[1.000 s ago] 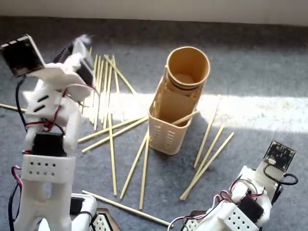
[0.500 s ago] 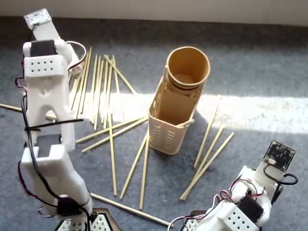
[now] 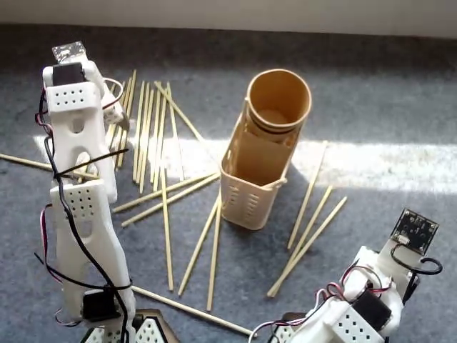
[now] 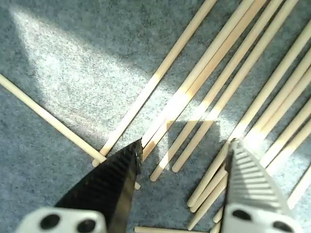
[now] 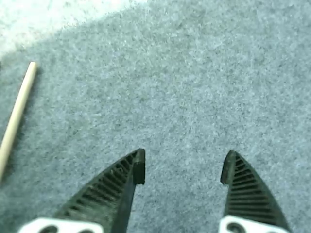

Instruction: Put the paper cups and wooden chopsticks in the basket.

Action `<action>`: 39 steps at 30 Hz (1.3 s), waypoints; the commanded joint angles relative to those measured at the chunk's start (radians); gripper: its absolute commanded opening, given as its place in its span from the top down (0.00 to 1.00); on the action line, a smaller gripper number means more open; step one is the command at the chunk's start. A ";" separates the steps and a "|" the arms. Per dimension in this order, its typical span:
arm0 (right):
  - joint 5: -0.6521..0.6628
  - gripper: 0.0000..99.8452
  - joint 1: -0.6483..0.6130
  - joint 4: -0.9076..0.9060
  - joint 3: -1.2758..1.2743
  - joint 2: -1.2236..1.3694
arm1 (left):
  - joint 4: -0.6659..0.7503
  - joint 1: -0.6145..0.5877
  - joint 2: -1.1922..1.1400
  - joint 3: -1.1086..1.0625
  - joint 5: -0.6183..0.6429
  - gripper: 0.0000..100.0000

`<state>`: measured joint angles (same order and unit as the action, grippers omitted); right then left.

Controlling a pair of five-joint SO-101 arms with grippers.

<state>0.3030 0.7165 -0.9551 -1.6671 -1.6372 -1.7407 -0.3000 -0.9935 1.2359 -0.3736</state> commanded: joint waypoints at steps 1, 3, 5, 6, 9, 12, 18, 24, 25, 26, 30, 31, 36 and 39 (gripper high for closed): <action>-0.008 0.74 -0.002 -0.005 -0.130 0.007 | -0.012 0.022 0.015 0.044 -0.005 0.55; -0.008 0.74 -0.002 -0.005 -0.130 0.007 | -0.011 0.025 0.012 0.047 -0.008 0.55; -0.008 0.74 -0.002 -0.005 -0.130 0.007 | -0.008 0.041 0.005 0.036 -0.009 0.55; -0.008 0.74 -0.002 -0.005 -0.130 0.007 | -0.006 0.044 -0.002 0.035 -0.009 0.55; -0.008 0.74 -0.002 -0.005 -0.130 0.007 | -0.003 0.058 -0.074 0.041 -0.009 0.55; -0.008 0.74 -0.002 -0.005 -0.130 0.007 | 0.038 0.068 -0.171 0.038 -0.009 0.55; -0.008 0.74 -0.002 -0.005 -0.130 0.007 | 0.049 0.102 -0.320 0.041 -0.009 0.55; -0.008 0.74 -0.002 -0.005 -0.130 0.007 | 0.021 0.110 -0.317 0.062 -0.015 0.69; -0.008 0.74 -0.002 -0.005 -0.130 0.007 | 0.018 0.110 -0.315 0.062 -0.037 0.75; -0.008 0.74 -0.002 -0.005 -0.130 0.007 | 0.017 0.110 -0.314 0.062 -0.066 0.81; -0.008 0.74 -0.002 -0.005 -0.130 0.007 | 0.015 0.108 -0.312 0.062 -0.152 1.00; -0.008 0.74 -0.002 -0.005 -0.130 0.007 | 0.014 0.110 -0.312 0.062 -0.170 1.00; -0.008 0.74 -0.002 -0.005 -0.130 0.007 | -0.012 0.119 -0.312 0.061 -0.178 0.99; -0.008 0.74 -0.002 -0.005 -0.130 0.007 | -0.012 0.127 -0.312 0.061 -0.178 0.98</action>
<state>0.3030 0.7165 -0.9551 -1.6671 -1.6372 -1.7254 -0.1680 -1.2958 1.2973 -0.5409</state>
